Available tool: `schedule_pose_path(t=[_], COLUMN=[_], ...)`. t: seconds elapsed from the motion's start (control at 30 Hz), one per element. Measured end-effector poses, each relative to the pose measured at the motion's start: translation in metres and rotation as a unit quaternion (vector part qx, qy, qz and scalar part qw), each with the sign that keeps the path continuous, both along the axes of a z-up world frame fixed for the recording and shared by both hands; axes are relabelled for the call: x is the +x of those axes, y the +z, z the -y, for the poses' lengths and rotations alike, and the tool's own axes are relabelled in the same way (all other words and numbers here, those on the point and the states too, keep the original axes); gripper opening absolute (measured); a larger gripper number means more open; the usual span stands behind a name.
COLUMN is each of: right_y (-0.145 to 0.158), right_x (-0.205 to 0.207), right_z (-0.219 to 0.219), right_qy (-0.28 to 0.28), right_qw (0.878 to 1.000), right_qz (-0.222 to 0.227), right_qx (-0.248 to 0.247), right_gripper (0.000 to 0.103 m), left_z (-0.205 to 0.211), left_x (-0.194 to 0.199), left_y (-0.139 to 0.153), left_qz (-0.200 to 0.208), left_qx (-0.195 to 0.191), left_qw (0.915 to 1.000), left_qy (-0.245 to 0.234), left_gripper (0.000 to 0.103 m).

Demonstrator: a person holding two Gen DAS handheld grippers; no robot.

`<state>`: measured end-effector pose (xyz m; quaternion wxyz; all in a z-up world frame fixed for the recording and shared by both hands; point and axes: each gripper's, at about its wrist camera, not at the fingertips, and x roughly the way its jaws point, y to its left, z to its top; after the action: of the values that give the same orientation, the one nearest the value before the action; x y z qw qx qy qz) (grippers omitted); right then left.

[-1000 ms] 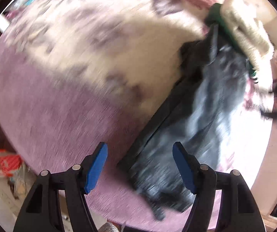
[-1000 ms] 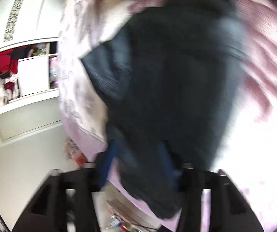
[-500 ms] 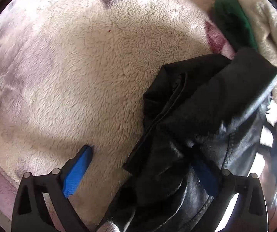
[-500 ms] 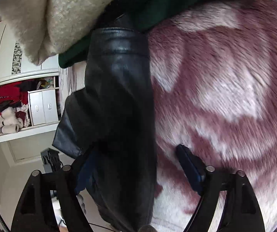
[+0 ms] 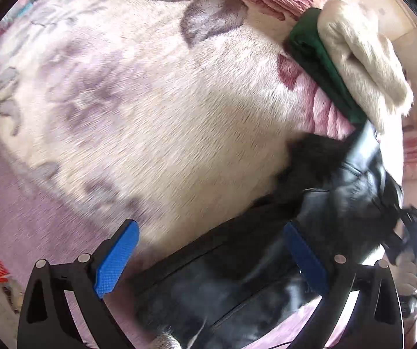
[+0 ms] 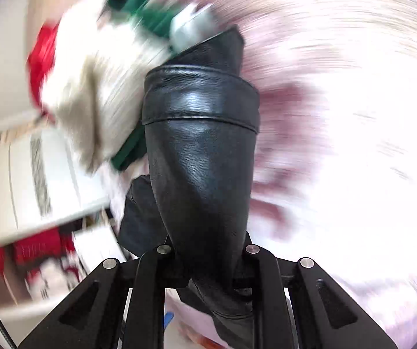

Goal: Fold large clothes

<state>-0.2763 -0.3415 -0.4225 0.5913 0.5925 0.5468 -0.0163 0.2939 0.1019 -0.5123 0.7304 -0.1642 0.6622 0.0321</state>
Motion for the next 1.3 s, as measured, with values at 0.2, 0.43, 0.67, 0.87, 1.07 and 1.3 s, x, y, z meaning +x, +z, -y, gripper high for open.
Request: schedule_pose_path(t=[0.2,0.43,0.67,0.87,1.07,1.3], right_y=[-0.023,0.045,0.09,-0.004,0.044,0.085], right_x=[-0.1,-0.14,-0.001,0.09,0.092,0.043], right_z=[0.048,0.061,-0.051,-0.112,-0.105,-0.166], right_qy=[0.012,0.163,0.33,0.343,0.34,0.442], right_qw=[0.988,0.961,0.923,0.904,0.907,0.873], right_qz=[-0.153,-0.19,-0.027,-0.082,-0.06,-0.002], right_qx=[0.008,-0.121,-0.195,-0.242,-0.242,-0.204], right_gripper=[0.046,0.06,0.052,0.037,0.037,0.037], left_z=[0.005,0.006,0.023,0.042,0.048,0.038], left_x=[-0.065,-0.119,-0.116,-0.106,-0.125,-0.142], left_y=[-0.006,-0.032,-0.03,-0.028,-0.029,-0.073], left_qz=[-0.042,-0.1,-0.079,-0.059,-0.061,-0.093], left_qx=[0.083,0.081,0.075,0.07,0.072,0.054], left_qw=[0.9957,0.9912,0.9937,0.9954,0.995,0.9916], left_qy=[-0.008,0.03,0.028,0.03,0.032,0.071], left_gripper=[0.103,0.103,0.103,0.103,0.103,0.103])
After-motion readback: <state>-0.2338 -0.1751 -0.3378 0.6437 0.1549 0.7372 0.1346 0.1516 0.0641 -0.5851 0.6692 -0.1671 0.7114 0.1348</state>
